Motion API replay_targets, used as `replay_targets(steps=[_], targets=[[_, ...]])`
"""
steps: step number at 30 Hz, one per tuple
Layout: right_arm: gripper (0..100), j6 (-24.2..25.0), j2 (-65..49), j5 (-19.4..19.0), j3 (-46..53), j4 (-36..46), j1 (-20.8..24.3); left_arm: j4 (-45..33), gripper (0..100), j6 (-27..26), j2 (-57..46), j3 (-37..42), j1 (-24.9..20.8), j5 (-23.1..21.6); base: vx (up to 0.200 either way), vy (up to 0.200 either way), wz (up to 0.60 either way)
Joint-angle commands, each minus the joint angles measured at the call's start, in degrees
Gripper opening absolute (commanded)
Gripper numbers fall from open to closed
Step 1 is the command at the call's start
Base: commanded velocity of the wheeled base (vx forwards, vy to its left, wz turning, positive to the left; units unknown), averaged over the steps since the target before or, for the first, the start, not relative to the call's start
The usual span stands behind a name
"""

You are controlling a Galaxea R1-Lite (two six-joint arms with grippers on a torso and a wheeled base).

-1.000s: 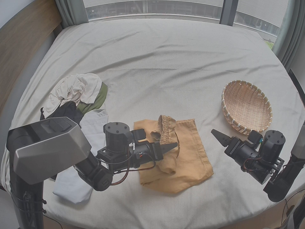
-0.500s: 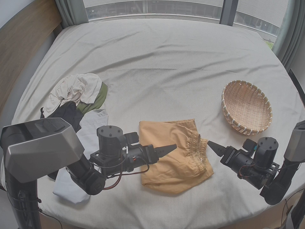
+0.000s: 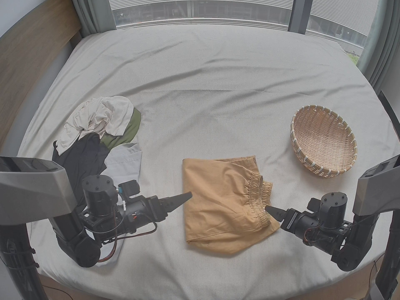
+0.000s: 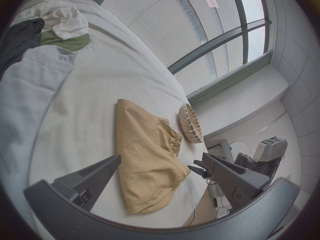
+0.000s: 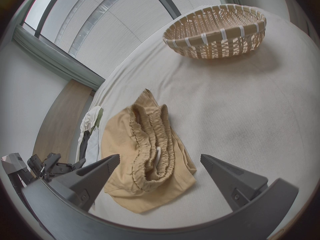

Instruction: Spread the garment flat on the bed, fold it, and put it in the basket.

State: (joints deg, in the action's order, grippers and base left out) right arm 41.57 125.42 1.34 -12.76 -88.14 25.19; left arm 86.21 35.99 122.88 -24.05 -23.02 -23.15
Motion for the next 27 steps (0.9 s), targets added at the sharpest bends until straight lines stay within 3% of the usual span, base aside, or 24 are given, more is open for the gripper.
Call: replay_targets(steps=[1,12,27], targets=[[100,0.0,5.5,-0.6,-1.6,0.0,0.3,2.2,100,-0.1,-1.1,4.7,3.7,-0.1,0.000,0.000,0.00],[100,1.4,7.1,-1.8,-5.7,0.1,1.8,2.3,100,-0.6,-1.2,7.6,6.7,-0.2,0.000,0.000,0.00],[100,1.6,7.8,-2.6,-8.9,0.1,3.0,2.3,100,-0.5,-3.3,11.1,7.0,-0.3,0.000,0.000,0.00]])
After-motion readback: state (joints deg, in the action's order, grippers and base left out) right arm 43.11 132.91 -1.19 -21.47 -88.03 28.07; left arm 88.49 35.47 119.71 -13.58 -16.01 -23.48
